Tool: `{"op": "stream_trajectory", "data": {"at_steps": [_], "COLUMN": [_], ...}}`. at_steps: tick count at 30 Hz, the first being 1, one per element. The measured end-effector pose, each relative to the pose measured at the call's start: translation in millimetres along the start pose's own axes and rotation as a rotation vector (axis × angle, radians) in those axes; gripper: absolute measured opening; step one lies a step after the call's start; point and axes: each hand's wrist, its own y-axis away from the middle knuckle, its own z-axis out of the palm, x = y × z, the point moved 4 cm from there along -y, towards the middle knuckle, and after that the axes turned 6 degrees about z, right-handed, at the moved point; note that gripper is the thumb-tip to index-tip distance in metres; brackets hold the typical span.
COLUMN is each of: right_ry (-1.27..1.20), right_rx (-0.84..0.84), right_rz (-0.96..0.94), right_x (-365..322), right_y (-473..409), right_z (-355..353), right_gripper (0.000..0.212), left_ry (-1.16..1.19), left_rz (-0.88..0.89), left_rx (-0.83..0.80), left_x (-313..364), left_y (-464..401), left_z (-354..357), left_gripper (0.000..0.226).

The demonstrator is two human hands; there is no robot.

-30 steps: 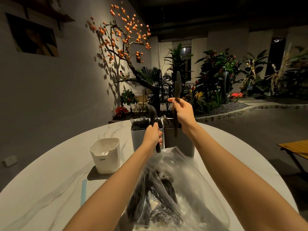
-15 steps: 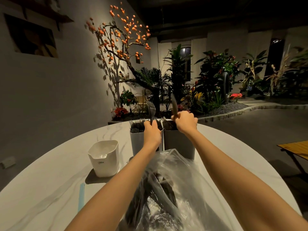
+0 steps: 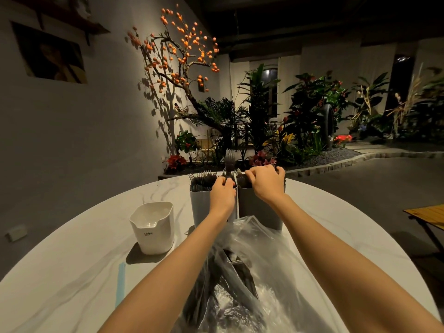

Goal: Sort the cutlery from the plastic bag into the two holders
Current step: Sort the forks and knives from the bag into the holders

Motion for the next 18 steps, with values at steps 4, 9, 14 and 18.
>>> {"op": "stream_trajectory", "data": {"at_steps": [4, 9, 14, 18], "right_ry": [-0.310, -0.753, -0.636, -0.700], "right_rx": [0.121, -0.066, -0.152, -0.122], "right_rz": [-0.064, -0.095, -0.012, -0.004], "right_x": [-13, -38, -44, -50], "right_y": [2, 8, 3, 3], "right_z": [-13, -16, -7, -11], "right_gripper": [0.041, 0.029, 0.035, 0.037], "left_ry": [-0.046, -0.099, -0.139, -0.095], "left_rz": [0.018, 0.055, 0.070, 0.105], "left_rx": [-0.038, -0.095, -0.175, -0.186], "left_x": [0, 6, 8, 11], "left_y": [0, 5, 6, 8], "left_z": [-4, -8, -18, -29], "left_gripper": [0.023, 0.022, 0.023, 0.024]}}
